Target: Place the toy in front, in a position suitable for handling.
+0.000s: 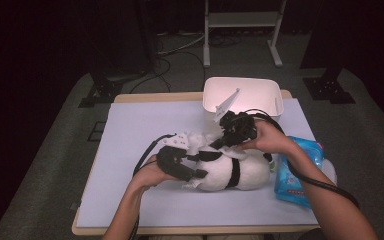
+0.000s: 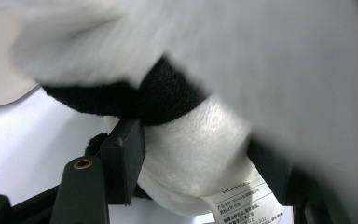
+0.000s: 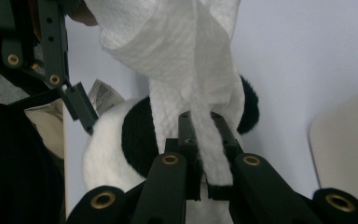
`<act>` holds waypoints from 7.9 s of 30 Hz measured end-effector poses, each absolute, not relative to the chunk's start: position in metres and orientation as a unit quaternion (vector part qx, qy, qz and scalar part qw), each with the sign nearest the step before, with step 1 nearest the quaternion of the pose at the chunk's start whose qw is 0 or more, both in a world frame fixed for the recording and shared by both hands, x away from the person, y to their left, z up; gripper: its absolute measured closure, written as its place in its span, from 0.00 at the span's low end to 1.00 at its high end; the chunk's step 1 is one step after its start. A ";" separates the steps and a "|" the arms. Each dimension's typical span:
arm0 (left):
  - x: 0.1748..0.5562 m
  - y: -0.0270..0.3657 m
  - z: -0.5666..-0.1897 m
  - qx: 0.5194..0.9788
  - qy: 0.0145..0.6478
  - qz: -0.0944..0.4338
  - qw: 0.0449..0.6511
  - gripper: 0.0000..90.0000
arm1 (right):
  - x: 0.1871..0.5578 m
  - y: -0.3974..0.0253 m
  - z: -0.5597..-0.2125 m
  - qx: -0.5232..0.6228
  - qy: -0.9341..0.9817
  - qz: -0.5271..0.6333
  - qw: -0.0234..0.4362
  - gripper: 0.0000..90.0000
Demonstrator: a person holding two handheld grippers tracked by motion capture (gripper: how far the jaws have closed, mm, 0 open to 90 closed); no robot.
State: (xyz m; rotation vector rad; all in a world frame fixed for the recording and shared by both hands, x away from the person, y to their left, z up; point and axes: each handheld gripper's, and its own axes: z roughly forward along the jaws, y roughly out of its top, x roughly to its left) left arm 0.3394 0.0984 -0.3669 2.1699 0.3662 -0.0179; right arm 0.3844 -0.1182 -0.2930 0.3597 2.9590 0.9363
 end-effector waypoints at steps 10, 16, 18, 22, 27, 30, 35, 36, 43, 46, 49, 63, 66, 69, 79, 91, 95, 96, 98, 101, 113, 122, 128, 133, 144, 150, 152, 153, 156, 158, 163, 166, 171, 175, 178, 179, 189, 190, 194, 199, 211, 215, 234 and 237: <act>0.339 0.100 -0.368 0.880 0.149 -0.009 0.452 0.41 | 0.384 -0.113 -0.292 0.111 0.948 0.298 0.008 0.95; 0.340 0.100 -0.368 0.879 0.152 -0.008 0.453 0.40 | 0.381 -0.129 -0.295 0.120 0.946 0.302 0.004 0.95; 0.340 0.100 -0.369 0.878 0.154 -0.009 0.453 0.40 | 0.379 -0.135 -0.296 0.123 0.944 0.305 0.002 0.95; 0.341 0.101 -0.369 0.878 0.157 -0.009 0.453 0.40 | 0.376 -0.150 -0.302 0.133 0.944 0.303 -0.001 0.95; 0.342 0.101 -0.370 0.875 0.160 -0.010 0.457 0.40 | 0.372 -0.168 -0.311 0.150 0.942 0.299 -0.008 0.95; 0.343 0.102 -0.370 0.874 0.162 -0.011 0.458 0.39 | 0.371 -0.180 -0.316 0.160 0.942 0.296 -0.008 0.95; 0.343 0.101 -0.370 0.873 0.166 -0.011 0.459 0.37 | 0.370 -0.189 -0.320 0.170 0.937 0.304 -0.009 0.95; 0.342 0.100 -0.371 0.873 0.166 -0.011 0.459 0.36 | 0.371 -0.189 -0.321 0.171 0.937 0.304 -0.009 0.95; 0.340 0.098 -0.371 0.878 0.161 -0.011 0.450 0.28 | 0.372 -0.196 -0.324 0.178 0.934 0.311 -0.008 0.95; 0.339 0.096 -0.374 0.881 0.159 -0.015 0.446 0.24 | 0.373 -0.200 -0.325 0.182 0.932 0.313 -0.005 0.95; 0.340 0.093 -0.378 0.883 0.156 -0.017 0.442 0.21 | 0.373 -0.203 -0.325 0.184 0.931 0.314 -0.008 0.95; 0.346 0.080 -0.395 0.873 0.157 -0.023 0.461 0.07 | 0.371 -0.208 -0.328 0.188 0.931 0.314 -0.011 0.96; 0.346 0.081 -0.396 0.870 0.160 -0.023 0.466 0.14 | 0.372 -0.209 -0.329 0.189 0.929 0.316 -0.014 0.96; 0.347 0.082 -0.393 0.868 0.176 -0.029 0.463 0.23 | 0.372 -0.209 -0.330 0.191 0.928 0.321 -0.016 0.96; 0.345 0.086 -0.368 0.869 0.171 0.001 0.464 0.35 | 0.370 -0.207 -0.328 0.198 0.916 0.348 -0.017 0.96; 0.344 0.105 -0.322 0.877 0.160 0.038 0.451 0.37 | 0.373 -0.193 -0.329 0.192 0.894 0.403 -0.034 0.96; 0.341 0.108 -0.309 0.880 0.153 0.047 0.446 0.37 | 0.373 -0.190 -0.327 0.187 0.892 0.411 -0.035 0.96; 0.341 0.106 -0.308 0.881 0.152 0.049 0.445 0.37 | 0.374 -0.192 -0.324 0.186 0.890 0.414 -0.034 0.96; 0.340 0.103 -0.308 0.883 0.147 0.049 0.444 0.37 | 0.374 -0.195 -0.318 0.188 0.888 0.418 -0.031 0.96; 0.340 0.095 -0.310 0.883 0.141 0.046 0.446 0.37 | 0.372 -0.200 -0.306 0.185 0.887 0.422 -0.020 0.96; 0.338 0.067 -0.302 0.885 0.125 0.053 0.444 0.35 | 0.367 -0.186 -0.259 0.149 0.901 0.407 0.017 0.96; 0.338 0.054 -0.299 0.889 0.110 0.053 0.441 0.33 | 0.366 -0.167 -0.254 0.132 0.919 0.372 0.023 0.96; 0.336 0.058 -0.297 0.879 0.118 0.052 0.460 0.28 | 0.367 -0.181 -0.260 0.145 0.913 0.381 0.014 0.96; 0.336 0.065 -0.295 0.877 0.125 0.057 0.460 0.25 | 0.367 -0.191 -0.261 0.155 0.912 0.380 0.021 0.96; 0.340 0.069 -0.319 0.876 0.145 0.027 0.460 0.22 | 0.363 -0.217 -0.264 0.178 0.905 0.385 0.027 0.96; 0.346 0.069 -0.331 0.874 0.152 0.013 0.461 0.22 | 0.361 -0.223 -0.264 0.181 0.906 0.382 0.035 0.96; 0.347 0.068 -0.336 0.876 0.155 0.008 0.456 0.22 | 0.361 -0.226 -0.265 0.184 0.904 0.384 0.035 0.96; 0.349 0.068 -0.338 0.877 0.156 0.006 0.455 0.22 | 0.360 -0.228 -0.265 0.185 0.904 0.384 0.032 0.96; 0.351 0.064 -0.346 0.878 0.156 -0.005 0.453 0.21 | 0.359 -0.229 -0.265 0.185 0.903 0.386 0.032 0.96; 0.354 0.061 -0.353 0.878 0.157 -0.020 0.452 0.21 | 0.358 -0.229 -0.265 0.183 0.904 0.386 0.032 0.96; 0.357 0.054 -0.364 0.870 0.153 -0.037 0.468 0.20 | 0.357 -0.228 -0.265 0.179 0.905 0.385 0.032 0.96; 0.357 0.053 -0.365 0.863 0.148 -0.034 0.482 0.23 | 0.357 -0.226 -0.264 0.179 0.905 0.383 0.033 0.96; 0.356 0.057 -0.356 0.864 0.143 -0.024 0.482 0.30 | 0.358 -0.226 -0.262 0.179 0.902 0.393 0.029 0.96; 0.353 0.065 -0.345 0.864 0.142 -0.007 0.483 0.31 | 0.358 -0.222 -0.261 0.175 0.901 0.396 0.031 0.96; 0.351 0.073 -0.333 0.870 0.141 0.014 0.473 0.31 | 0.360 -0.220 -0.265 0.177 0.900 0.397 0.029 0.96; 0.349 0.078 -0.325 0.870 0.147 0.023 0.471 0.31 | 0.362 -0.218 -0.269 0.180 0.897 0.403 0.020 0.96; 0.346 0.093 -0.314 0.878 0.148 0.041 0.453 0.31 | 0.368 -0.203 -0.280 0.174 0.892 0.417 0.002 0.96; 0.345 0.092 -0.314 0.878 0.147 0.041 0.454 0.31 | 0.368 -0.203 -0.280 0.174 0.892 0.417 0.002 0.96; 0.344 0.082 -0.315 0.881 0.136 0.041 0.451 0.30 | 0.365 -0.197 -0.268 0.162 0.896 0.414 0.012 0.96; 0.344 0.074 -0.316 0.882 0.133 0.041 0.449 0.30 | 0.363 -0.190 -0.257 0.153 0.904 0.398 0.026 0.96; 0.346 0.067 -0.332 0.886 0.140 0.021 0.441 0.22 | 0.364 -0.210 -0.274 0.174 0.907 0.383 0.012 0.96; 0.346 0.067 -0.338 0.889 0.141 0.011 0.436 0.20 | 0.364 -0.219 -0.278 0.183 0.906 0.380 0.013 0.96; 0.359 0.080 -0.373 0.898 0.168 -0.021 0.406 0.08 | 0.362 -0.229 -0.289 0.190 0.904 0.382 0.004 0.96; 0.360 0.078 -0.379 0.898 0.160 -0.033 0.409 0.07 | 0.362 -0.229 -0.290 0.194 0.904 0.382 0.000 0.96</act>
